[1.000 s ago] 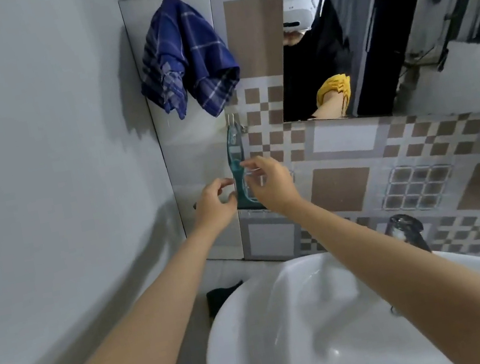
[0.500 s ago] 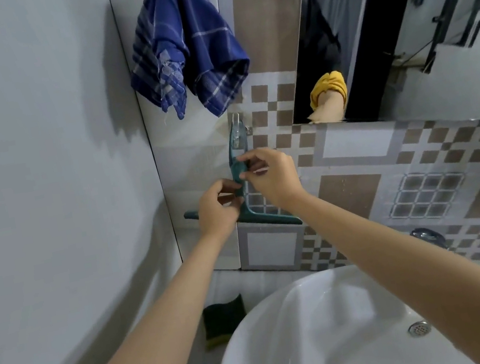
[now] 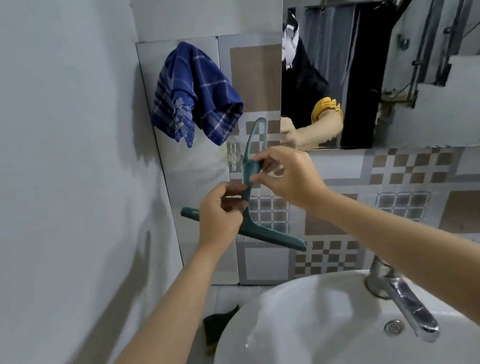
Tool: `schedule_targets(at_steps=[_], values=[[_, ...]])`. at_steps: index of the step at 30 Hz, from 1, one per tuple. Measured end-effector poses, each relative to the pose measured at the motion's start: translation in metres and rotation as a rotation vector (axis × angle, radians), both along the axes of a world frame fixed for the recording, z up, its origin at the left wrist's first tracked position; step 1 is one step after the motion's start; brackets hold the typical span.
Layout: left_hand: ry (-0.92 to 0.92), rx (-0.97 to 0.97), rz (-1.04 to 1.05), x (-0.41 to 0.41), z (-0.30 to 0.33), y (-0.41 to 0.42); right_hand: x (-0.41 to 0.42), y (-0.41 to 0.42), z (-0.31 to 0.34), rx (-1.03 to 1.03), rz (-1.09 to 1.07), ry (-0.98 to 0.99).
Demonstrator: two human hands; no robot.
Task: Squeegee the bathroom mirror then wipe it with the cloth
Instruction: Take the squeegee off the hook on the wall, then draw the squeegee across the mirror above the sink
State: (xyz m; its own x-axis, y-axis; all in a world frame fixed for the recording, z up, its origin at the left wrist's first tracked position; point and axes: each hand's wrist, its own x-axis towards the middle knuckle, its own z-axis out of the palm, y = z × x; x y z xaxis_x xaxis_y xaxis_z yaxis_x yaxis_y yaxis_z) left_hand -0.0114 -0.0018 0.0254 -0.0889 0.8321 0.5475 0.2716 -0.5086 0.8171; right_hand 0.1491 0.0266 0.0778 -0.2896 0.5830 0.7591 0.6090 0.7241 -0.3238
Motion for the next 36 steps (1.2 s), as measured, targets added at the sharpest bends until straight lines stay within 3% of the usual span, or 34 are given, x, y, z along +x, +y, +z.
schedule_targets(at_steps=[5, 8, 11, 15, 19, 22, 28, 30, 36], values=[[0.124, 0.06, -0.088, 0.009, 0.042, -0.025, 0.041, -0.03, 0.04, 0.49, -0.222, -0.294], [0.188, 0.098, -0.154, 0.02, 0.072, -0.037, 0.067, -0.046, 0.073, 0.65, -0.262, -0.456], [0.291, 0.139, -0.227, 0.032, 0.105, -0.047, 0.092, -0.063, 0.109, 0.568, -0.149, -0.656], [0.438, 0.258, -0.266, 0.054, 0.15, -0.056, 0.122, -0.08, 0.15, 0.453, -0.064, -0.783], [0.554, 0.506, -0.189, 0.078, 0.194, -0.052, 0.149, -0.089, 0.186, 0.526, -0.152, -0.71], [0.577, 0.72, 0.031, 0.091, 0.219, -0.035, 0.169, -0.091, 0.218, 0.554, -0.255, -0.594], [0.496, 0.794, 0.256, 0.089, 0.244, 0.011, 0.202, -0.08, 0.288, 0.514, -0.402, -0.444], [0.561, 0.755, 0.297, 0.084, 0.247, 0.028, 0.207, -0.074, 0.31, 0.519, -0.41, -0.424], [0.758, 0.4, 0.417, 0.077, 0.259, 0.069, 0.196, -0.046, 0.369, 0.642, -0.418, -0.412]])
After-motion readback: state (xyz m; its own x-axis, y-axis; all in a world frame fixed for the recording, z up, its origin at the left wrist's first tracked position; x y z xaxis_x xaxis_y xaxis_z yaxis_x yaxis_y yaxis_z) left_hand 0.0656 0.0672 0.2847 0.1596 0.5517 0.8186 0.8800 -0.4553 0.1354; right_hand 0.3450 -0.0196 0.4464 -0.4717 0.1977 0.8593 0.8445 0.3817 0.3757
